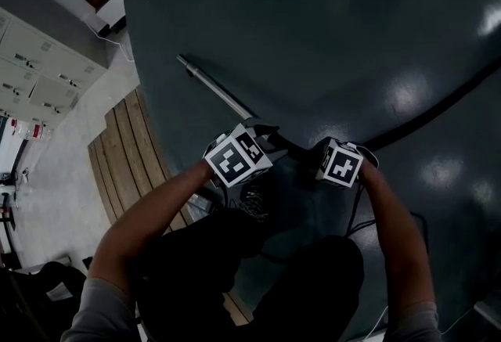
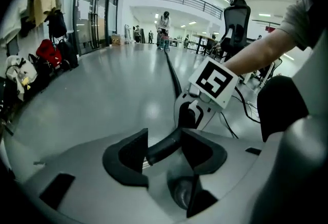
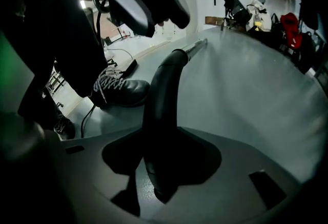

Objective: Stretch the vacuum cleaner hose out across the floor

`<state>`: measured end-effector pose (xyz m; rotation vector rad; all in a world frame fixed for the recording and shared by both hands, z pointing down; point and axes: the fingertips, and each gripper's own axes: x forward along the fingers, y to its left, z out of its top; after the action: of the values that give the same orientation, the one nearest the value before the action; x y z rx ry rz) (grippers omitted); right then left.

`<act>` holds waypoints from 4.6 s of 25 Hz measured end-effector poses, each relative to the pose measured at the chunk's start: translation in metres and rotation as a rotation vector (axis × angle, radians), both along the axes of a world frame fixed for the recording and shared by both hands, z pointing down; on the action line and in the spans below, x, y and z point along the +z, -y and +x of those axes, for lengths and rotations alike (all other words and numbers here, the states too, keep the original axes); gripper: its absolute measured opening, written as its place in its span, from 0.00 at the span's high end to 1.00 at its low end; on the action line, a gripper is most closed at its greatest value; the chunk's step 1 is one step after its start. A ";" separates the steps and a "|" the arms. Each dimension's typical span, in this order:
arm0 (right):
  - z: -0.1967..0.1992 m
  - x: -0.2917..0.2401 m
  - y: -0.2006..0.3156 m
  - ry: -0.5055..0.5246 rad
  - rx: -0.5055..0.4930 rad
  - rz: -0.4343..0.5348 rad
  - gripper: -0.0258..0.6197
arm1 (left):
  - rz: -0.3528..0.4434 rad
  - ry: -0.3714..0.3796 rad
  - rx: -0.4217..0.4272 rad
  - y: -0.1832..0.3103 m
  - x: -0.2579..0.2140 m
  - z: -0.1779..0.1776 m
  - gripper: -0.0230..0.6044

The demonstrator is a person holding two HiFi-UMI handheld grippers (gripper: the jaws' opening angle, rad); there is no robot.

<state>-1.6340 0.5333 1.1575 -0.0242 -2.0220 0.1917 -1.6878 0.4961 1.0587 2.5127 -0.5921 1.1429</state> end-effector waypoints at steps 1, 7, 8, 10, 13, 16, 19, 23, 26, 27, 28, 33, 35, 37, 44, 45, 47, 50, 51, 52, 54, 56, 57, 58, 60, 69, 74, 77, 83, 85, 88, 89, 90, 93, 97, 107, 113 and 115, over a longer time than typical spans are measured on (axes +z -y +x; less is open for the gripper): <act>-0.002 0.005 -0.004 -0.016 -0.022 0.008 0.71 | -0.003 -0.026 -0.020 0.001 0.002 0.002 0.62; -0.004 0.029 -0.014 -0.089 -0.079 0.027 0.71 | -0.025 -0.070 -0.096 0.011 0.020 -0.004 0.62; -0.004 0.032 -0.017 -0.096 -0.086 0.017 0.71 | -0.041 -0.066 -0.103 0.010 0.026 -0.006 0.62; -0.005 0.036 -0.023 -0.102 -0.095 -0.022 0.70 | -0.069 -0.066 -0.115 0.005 0.035 -0.009 0.62; -0.005 0.038 -0.028 -0.112 -0.095 -0.082 0.70 | -0.093 -0.066 -0.111 0.000 0.042 -0.009 0.62; -0.004 0.042 -0.029 -0.136 -0.087 -0.093 0.70 | -0.107 -0.061 -0.096 -0.003 0.047 -0.009 0.62; -0.007 0.049 -0.029 -0.156 -0.077 -0.075 0.69 | -0.116 -0.049 -0.095 -0.004 0.054 -0.014 0.62; -0.009 0.051 -0.031 -0.146 -0.046 -0.056 0.67 | -0.122 -0.055 -0.091 -0.001 0.057 -0.009 0.62; -0.007 0.044 -0.026 -0.087 0.011 -0.081 0.67 | -0.128 -0.063 -0.081 0.003 0.058 -0.001 0.62; -0.007 0.040 -0.021 -0.058 0.044 -0.086 0.67 | -0.128 -0.066 -0.077 0.004 0.058 0.003 0.62; -0.007 0.035 -0.016 -0.027 0.082 -0.085 0.67 | -0.126 -0.070 -0.071 0.005 0.057 0.007 0.62; 0.020 -0.001 0.010 0.063 0.301 -0.058 0.67 | -0.080 -0.142 -0.032 0.020 0.039 0.038 0.65; 0.039 -0.019 0.022 0.129 0.400 -0.067 0.67 | -0.033 -0.166 -0.013 0.037 0.018 0.055 0.67; 0.060 -0.045 0.041 0.197 0.503 -0.011 0.76 | 0.018 -0.183 0.004 0.056 -0.002 0.074 0.71; 0.141 -0.156 0.085 0.309 0.810 0.145 0.94 | 0.014 -0.221 0.071 0.111 -0.080 0.131 0.82; 0.150 -0.175 0.086 0.325 0.846 0.145 0.95 | 0.005 -0.228 0.087 0.112 -0.095 0.138 0.82; 0.168 -0.209 0.084 0.343 0.912 0.138 0.95 | 0.003 -0.240 0.111 0.114 -0.130 0.150 0.89; 0.189 -0.258 0.079 0.365 1.002 0.131 0.95 | 0.003 -0.244 0.161 0.108 -0.182 0.169 0.95; 0.194 -0.275 0.077 0.370 1.024 0.132 0.95 | -0.004 -0.248 0.182 0.104 -0.199 0.174 0.95; 0.198 -0.292 0.074 0.372 1.044 0.133 0.95 | -0.012 -0.252 0.204 0.100 -0.217 0.178 0.95; 0.200 -0.330 0.068 0.381 1.084 0.124 0.95 | -0.031 -0.258 0.243 0.092 -0.254 0.185 0.95; 0.201 -0.374 0.065 0.407 1.136 0.117 0.95 | -0.041 -0.264 0.277 0.084 -0.296 0.189 0.95; 0.202 -0.397 0.065 0.426 1.165 0.116 0.95 | -0.042 -0.269 0.293 0.081 -0.318 0.192 0.95; 0.203 -0.420 0.064 0.446 1.193 0.118 0.95 | -0.043 -0.273 0.310 0.078 -0.339 0.194 0.95; 0.203 -0.467 0.064 0.490 1.242 0.129 0.95 | -0.048 -0.286 0.346 0.071 -0.382 0.199 0.95; 0.198 -0.683 0.066 0.636 1.422 0.318 0.95 | -0.088 -0.446 0.400 0.056 -0.578 0.210 0.95; 0.193 -0.783 0.036 0.713 1.534 0.407 0.95 | -0.056 -0.480 0.441 0.028 -0.669 0.202 0.95; 0.192 -0.834 0.011 0.745 1.565 0.480 0.95 | -0.010 -0.493 0.498 0.000 -0.716 0.205 0.95; 0.208 -0.905 -0.040 0.810 1.577 0.568 0.95 | 0.034 -0.533 0.523 -0.061 -0.785 0.231 0.95; 0.211 -0.927 -0.055 0.834 1.563 0.586 0.95 | 0.046 -0.551 0.503 -0.077 -0.805 0.238 0.95; 0.213 -0.958 -0.075 0.855 1.520 0.616 0.95 | 0.075 -0.576 0.472 -0.096 -0.835 0.242 0.95; 0.214 -0.966 -0.081 0.862 1.508 0.625 0.95 | 0.088 -0.580 0.465 -0.102 -0.843 0.242 0.95; 0.215 -0.973 -0.088 0.869 1.501 0.632 0.95 | 0.100 -0.581 0.459 -0.109 -0.849 0.243 0.95; 0.223 -0.986 -0.111 0.873 1.506 0.649 0.95 | 0.128 -0.584 0.447 -0.136 -0.863 0.246 0.95; 0.234 -0.999 -0.138 0.850 1.519 0.689 0.95 | 0.174 -0.597 0.428 -0.166 -0.879 0.252 0.95; 0.226 -1.025 -0.170 0.857 1.454 0.761 0.95 | 0.256 -0.628 0.392 -0.200 -0.905 0.250 0.95; 0.232 -1.032 -0.187 0.860 1.442 0.777 0.95 | 0.270 -0.637 0.401 -0.217 -0.912 0.256 0.95; 0.232 -1.034 -0.190 0.856 1.437 0.781 0.95 | 0.273 -0.641 0.405 -0.220 -0.915 0.259 0.95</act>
<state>-1.4015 0.7229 0.1236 2.1526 -2.3835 0.2790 -1.4292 0.7162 0.1441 3.0968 -0.0652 0.3030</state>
